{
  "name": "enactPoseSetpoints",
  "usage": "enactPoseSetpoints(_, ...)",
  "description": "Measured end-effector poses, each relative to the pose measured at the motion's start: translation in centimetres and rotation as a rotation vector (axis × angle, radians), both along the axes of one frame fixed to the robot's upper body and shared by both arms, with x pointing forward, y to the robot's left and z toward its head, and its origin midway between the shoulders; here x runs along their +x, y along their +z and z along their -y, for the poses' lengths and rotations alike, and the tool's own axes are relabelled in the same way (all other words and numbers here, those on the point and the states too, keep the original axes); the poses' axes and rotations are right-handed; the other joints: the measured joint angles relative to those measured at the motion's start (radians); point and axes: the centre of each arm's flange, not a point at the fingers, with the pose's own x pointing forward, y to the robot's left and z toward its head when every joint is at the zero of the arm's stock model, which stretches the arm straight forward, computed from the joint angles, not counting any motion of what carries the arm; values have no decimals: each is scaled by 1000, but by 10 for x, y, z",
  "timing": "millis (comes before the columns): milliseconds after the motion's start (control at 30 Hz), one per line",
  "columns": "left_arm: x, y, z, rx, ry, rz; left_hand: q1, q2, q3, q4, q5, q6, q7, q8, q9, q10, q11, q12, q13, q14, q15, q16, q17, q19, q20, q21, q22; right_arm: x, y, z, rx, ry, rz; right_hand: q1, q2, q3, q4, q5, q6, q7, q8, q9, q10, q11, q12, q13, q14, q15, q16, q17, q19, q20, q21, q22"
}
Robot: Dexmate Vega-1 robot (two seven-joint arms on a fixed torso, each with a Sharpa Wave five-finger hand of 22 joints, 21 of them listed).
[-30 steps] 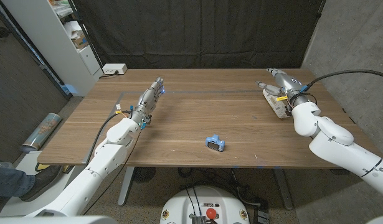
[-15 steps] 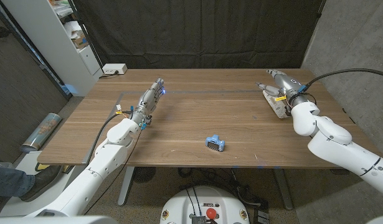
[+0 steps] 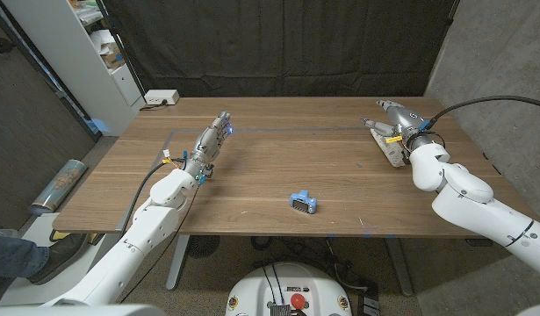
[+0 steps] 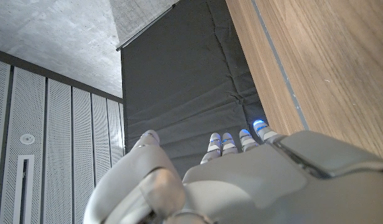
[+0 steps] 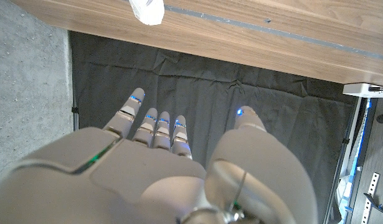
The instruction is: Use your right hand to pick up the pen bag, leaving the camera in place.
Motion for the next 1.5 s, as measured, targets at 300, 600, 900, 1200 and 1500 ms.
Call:
enactPoseSetpoints(300, -3, -1, 1, -3, 3, 3, 0, 0, 0, 0, 0, 0, 0, 0, 0, 0, 0, 0, 0, 0, 0, 0, 0, -4, 4, -7, 0, 5, -3, 3, 9, -11, -21, 6, -6, -4, -4, 0, -6, 5, 0, 0, 0, 0, 0, 0, 0, 0, 0, 0, 6, 6, 0, 5)
enactPoseSetpoints(600, -6, 0, 1, -3, 10, 8, 0, 0, 0, 0, 0, 0, 0, 0, 0, 0, 0, 0, 0, 0, 0, 0, 0, -6, 5, -12, 5, 13, -5, 10, 17, -28, -41, 6, -6, -4, -4, 0, -11, 0, 0, 0, 0, 0, 0, 5, 6, 5, 0, 0, 7, 7, -3, 5)
enactPoseSetpoints(900, -7, 0, 1, 2, 16, 5, 0, 0, 0, 0, 0, 0, 0, 0, 0, 0, 0, 0, 0, 0, 0, 0, 0, -6, 5, -12, 5, 19, -7, 13, 24, -39, -60, 10, -10, -5, -11, 0, -16, 5, -6, 0, 0, 0, -6, 5, 6, 5, 0, -4, 0, 14, -8, 5)
enactPoseSetpoints(1200, -7, 1, 0, 7, 19, 3, 0, 0, -3, -3, 0, 0, 0, 0, 0, 0, 0, 0, 0, 0, 0, 0, 0, -6, 5, -19, 5, 26, -8, 16, 27, -53, -80, 11, -11, -5, -11, 0, -20, 2, -8, 0, -5, 5, -6, 5, 6, 5, 0, -5, 5, 20, -8, 5)
enactPoseSetpoints(1500, -7, 2, -1, 9, 21, 0, 0, 0, -3, -3, 0, 0, 0, 0, 0, 0, 0, 0, 0, 0, 0, 0, 0, -5, 6, -19, 5, 34, -8, 18, 32, -69, -106, 11, -11, -8, -14, 0, -29, 4, -8, 0, -7, 7, -6, 5, 3, 8, 0, -5, 5, 20, -15, 5)
